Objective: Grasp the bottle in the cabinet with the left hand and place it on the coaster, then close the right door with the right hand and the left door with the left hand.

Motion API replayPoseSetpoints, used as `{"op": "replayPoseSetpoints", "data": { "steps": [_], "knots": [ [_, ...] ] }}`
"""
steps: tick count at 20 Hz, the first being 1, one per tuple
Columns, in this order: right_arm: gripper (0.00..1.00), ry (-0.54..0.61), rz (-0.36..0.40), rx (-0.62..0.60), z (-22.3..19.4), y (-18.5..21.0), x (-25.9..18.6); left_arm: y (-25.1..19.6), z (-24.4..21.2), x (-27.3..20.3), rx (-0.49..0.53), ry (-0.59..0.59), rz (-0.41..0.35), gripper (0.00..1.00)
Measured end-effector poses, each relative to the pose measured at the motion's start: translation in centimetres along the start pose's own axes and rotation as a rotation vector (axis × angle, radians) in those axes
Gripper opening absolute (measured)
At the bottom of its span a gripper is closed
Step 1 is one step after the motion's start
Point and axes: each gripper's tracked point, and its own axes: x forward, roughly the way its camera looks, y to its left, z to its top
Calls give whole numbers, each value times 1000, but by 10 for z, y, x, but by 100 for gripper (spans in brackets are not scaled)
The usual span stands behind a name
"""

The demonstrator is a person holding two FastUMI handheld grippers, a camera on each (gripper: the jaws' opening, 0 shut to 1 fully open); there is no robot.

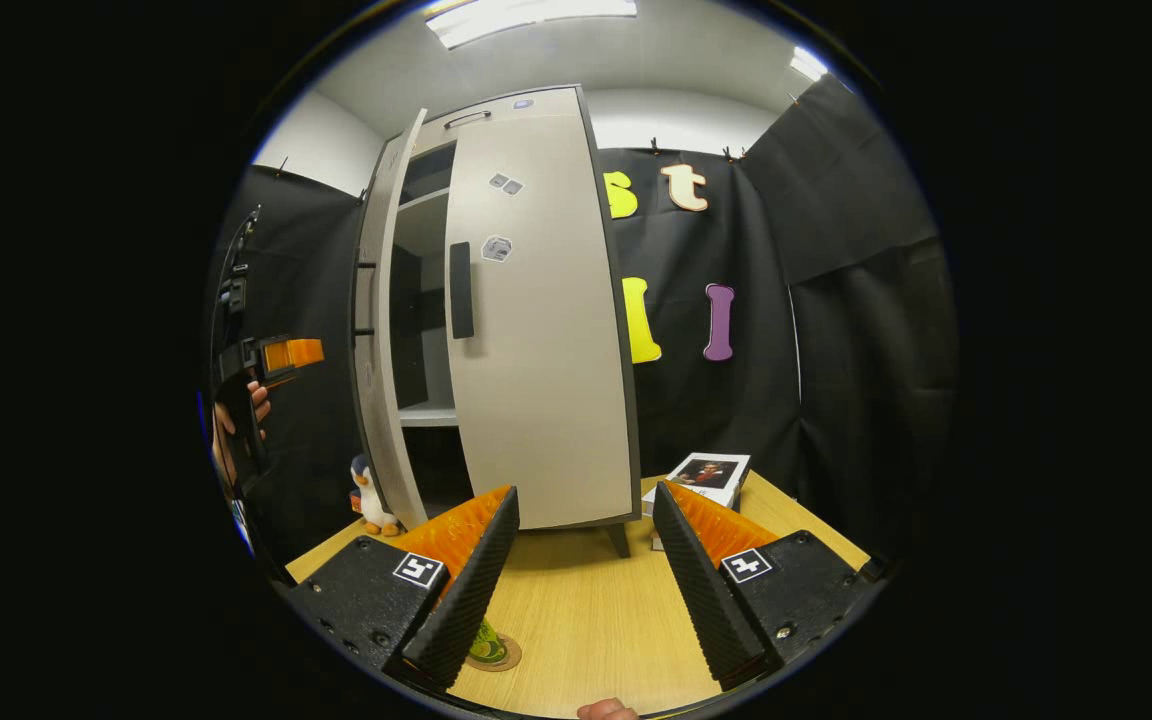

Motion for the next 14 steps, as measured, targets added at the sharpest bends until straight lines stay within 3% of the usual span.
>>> {"op": "replayPoseSetpoints", "data": {
  "steps": [2, 3, 8, 10, 11, 13, 14],
  "knots": [
    [83, -2, 5, -8, 2, 3, 1, -14, -13, -8, 4, 22, -37, 99],
    [83, -1, 10, -11, 2, 5, 2, -18, -17, -13, 4, 27, -41, 95],
    [83, -3, 5, -59, 4, 3, 2, -35, -55, -41, -12, 39, -14, 95],
    [83, -9, 3, -63, 3, 2, 3, -39, -77, -59, -5, 36, 5, 95],
    [83, -6, 1, -66, 2, 2, 3, -39, -87, -68, 3, 34, 21, 100],
    [83, 9, -13, -69, -2, -1, 4, -40, -101, -82, 27, 27, 51, 90],
    [83, 18, -20, -68, -3, -2, 4, -41, -108, -91, 39, 34, 61, 95]
  ]
}}
